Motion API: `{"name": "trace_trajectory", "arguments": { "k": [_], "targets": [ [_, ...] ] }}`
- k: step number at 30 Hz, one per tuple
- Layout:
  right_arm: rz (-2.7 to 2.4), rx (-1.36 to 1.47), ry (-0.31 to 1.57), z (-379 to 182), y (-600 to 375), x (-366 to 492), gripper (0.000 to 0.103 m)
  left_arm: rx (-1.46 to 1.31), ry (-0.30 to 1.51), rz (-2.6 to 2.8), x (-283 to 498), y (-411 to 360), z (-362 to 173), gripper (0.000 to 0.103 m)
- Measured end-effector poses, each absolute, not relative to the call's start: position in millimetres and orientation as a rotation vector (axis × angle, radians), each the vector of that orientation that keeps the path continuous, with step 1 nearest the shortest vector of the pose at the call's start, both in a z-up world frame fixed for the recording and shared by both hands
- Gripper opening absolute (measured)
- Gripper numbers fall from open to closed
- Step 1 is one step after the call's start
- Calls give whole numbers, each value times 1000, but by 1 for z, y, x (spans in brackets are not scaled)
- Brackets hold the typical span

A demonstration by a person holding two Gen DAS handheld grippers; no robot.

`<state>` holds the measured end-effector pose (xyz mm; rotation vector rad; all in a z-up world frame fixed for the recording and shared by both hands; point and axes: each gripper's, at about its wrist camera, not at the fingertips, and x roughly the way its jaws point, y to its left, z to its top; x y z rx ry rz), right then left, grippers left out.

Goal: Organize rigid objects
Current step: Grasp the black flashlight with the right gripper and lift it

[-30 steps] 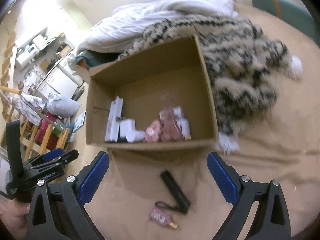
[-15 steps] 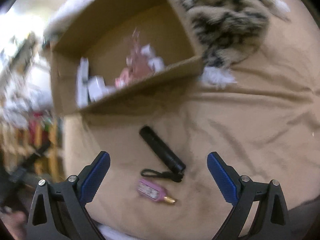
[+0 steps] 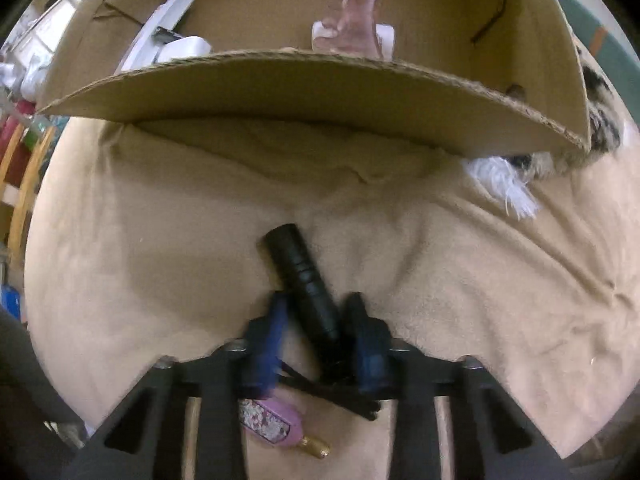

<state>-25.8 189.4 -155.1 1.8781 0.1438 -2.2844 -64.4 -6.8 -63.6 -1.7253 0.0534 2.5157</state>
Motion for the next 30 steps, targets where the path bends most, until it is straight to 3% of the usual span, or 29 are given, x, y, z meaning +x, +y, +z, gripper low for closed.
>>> {"name": "trace_trajectory", "arguments": {
  "k": [13, 22, 30],
  "targets": [
    [-2405, 1476, -83, -48, 232, -8, 20, -1748, 103, 2519, -65, -3, -72, 68],
    [-2515, 1191, -131, 15, 252, -15, 20, -1736, 181, 2536, -64, 2, -76, 68],
    [-2556, 1191, -322, 1, 290, -22, 20, -1745, 263, 2543, -62, 7, -84, 68]
  ]
}}
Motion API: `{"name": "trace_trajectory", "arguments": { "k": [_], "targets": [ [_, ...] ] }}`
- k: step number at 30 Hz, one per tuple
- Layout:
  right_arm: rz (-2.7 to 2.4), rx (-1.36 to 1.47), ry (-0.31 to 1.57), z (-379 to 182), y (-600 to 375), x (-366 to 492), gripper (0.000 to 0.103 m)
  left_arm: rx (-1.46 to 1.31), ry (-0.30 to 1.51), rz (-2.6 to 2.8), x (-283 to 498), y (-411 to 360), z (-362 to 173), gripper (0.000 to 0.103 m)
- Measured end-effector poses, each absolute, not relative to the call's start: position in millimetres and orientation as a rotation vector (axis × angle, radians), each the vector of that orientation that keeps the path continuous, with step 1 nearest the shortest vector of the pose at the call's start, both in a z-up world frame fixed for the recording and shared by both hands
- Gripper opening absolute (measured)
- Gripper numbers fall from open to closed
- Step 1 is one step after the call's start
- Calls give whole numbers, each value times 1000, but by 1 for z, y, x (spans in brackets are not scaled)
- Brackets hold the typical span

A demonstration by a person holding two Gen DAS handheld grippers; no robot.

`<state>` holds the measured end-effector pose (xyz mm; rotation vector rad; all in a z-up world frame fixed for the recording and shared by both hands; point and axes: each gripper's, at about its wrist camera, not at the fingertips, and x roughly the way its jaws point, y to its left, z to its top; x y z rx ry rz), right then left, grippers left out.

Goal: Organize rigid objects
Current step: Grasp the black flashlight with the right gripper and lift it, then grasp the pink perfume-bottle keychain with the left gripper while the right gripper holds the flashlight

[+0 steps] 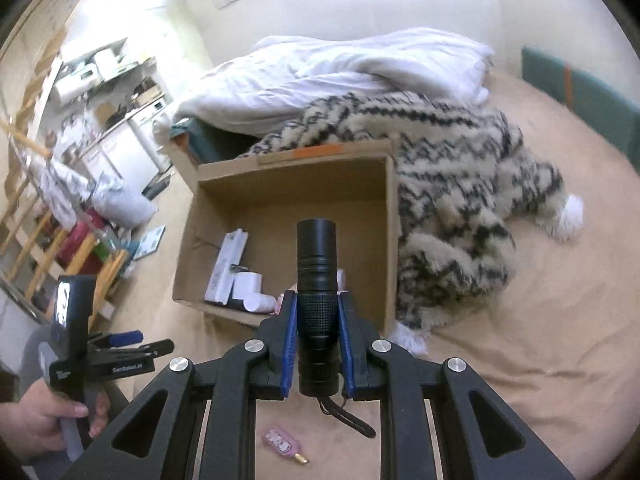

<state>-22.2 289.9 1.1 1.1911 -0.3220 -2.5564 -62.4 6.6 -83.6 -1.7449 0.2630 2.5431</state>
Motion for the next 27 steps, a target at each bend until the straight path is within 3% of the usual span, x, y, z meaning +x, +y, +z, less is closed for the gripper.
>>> {"name": "trace_trajectory", "arguments": {
  "k": [3, 14, 22, 27],
  "targets": [
    [-2564, 1167, -422, -2, 299, -29, 20, -1751, 291, 2544, -62, 8, -86, 68],
    [-2550, 1166, -479, -5, 301, -30, 20, -1754, 412, 2448, -56, 30, -96, 68],
    [-2531, 1238, -557, -16, 314, -38, 20, -1911, 374, 2131, -48, 87, -119, 68],
    [-2515, 1246, -627, -19, 324, -39, 20, -2017, 447, 1974, -38, 132, -137, 68]
  ]
}}
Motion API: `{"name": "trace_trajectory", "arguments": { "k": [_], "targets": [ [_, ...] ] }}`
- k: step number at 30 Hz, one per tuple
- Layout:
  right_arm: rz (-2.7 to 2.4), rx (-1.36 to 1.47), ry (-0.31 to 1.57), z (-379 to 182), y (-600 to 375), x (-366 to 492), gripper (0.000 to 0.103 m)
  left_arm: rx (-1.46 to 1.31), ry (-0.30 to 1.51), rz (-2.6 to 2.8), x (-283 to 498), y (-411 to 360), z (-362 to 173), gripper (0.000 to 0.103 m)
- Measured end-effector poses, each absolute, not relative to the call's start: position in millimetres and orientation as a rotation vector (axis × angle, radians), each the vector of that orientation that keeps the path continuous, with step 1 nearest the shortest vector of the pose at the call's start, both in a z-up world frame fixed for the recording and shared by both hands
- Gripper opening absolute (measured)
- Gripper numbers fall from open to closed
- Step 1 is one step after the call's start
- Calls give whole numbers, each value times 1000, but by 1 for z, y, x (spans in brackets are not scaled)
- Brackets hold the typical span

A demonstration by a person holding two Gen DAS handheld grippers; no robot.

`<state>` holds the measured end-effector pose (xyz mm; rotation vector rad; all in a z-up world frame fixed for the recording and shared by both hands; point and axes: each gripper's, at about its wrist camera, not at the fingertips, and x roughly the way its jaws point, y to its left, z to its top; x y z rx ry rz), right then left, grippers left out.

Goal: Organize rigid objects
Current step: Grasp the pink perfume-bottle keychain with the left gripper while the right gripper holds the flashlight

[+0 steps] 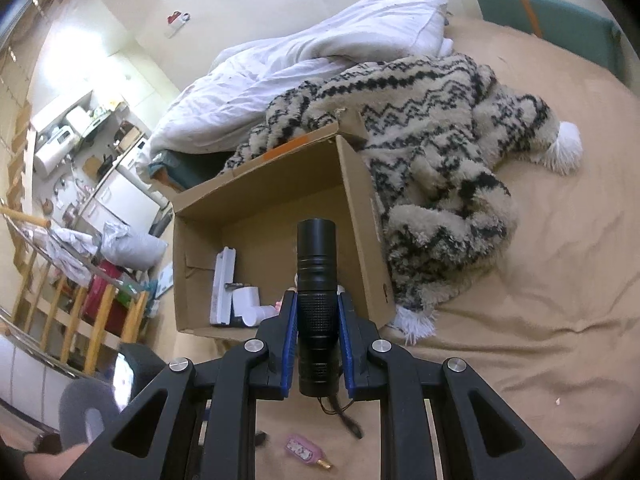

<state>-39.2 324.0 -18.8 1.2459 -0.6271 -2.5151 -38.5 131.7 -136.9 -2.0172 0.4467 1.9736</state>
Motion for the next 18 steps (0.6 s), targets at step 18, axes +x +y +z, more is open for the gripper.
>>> {"name": "trace_trajectory", "arguments": {
  "k": [18],
  "targets": [
    [-2486, 1267, -668, -22, 329, -39, 20, -2094, 649, 1849, -21, 179, -189, 59]
  ]
}}
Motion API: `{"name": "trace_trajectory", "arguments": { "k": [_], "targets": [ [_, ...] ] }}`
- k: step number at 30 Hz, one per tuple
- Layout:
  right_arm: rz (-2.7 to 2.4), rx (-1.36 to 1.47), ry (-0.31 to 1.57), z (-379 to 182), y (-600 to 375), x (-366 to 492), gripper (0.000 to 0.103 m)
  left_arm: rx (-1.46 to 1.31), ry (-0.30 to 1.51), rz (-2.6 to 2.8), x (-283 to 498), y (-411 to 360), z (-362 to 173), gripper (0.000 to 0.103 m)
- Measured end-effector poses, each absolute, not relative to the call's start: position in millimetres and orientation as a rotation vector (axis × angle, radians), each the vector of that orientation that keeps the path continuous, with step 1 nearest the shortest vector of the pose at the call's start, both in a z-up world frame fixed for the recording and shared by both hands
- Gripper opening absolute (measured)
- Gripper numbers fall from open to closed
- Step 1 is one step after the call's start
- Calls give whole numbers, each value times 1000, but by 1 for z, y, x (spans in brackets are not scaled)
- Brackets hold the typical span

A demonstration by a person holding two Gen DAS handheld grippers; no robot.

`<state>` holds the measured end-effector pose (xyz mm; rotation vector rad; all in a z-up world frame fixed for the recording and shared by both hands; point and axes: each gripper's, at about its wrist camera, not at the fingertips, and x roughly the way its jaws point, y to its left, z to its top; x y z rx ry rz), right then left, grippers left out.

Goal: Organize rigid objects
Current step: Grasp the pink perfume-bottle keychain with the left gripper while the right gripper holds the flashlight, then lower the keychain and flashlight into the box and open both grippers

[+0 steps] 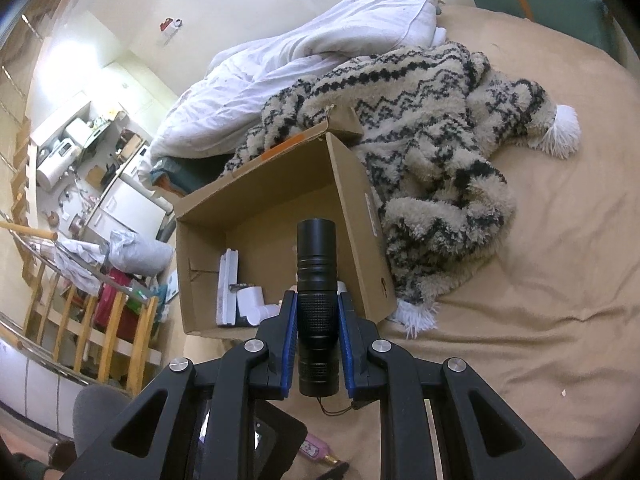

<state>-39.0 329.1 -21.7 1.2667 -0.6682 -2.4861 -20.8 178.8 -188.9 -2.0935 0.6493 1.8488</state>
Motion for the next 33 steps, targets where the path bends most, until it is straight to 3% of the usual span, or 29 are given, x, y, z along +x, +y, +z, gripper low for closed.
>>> {"name": "trace_trajectory", "arguments": {
  "k": [17, 27, 33],
  "targets": [
    [-2515, 1253, -614, -20, 322, -36, 20, -2042, 628, 2016, -77, 94, -146, 59],
    [-2502, 1096, -625, 25, 309, -40, 20, -1735, 494, 2383, -138, 29, -38, 59],
    [-2491, 935, -557, 85, 280, -76, 20, -1595, 327, 2492, -158, 52, 4, 59]
  ]
}}
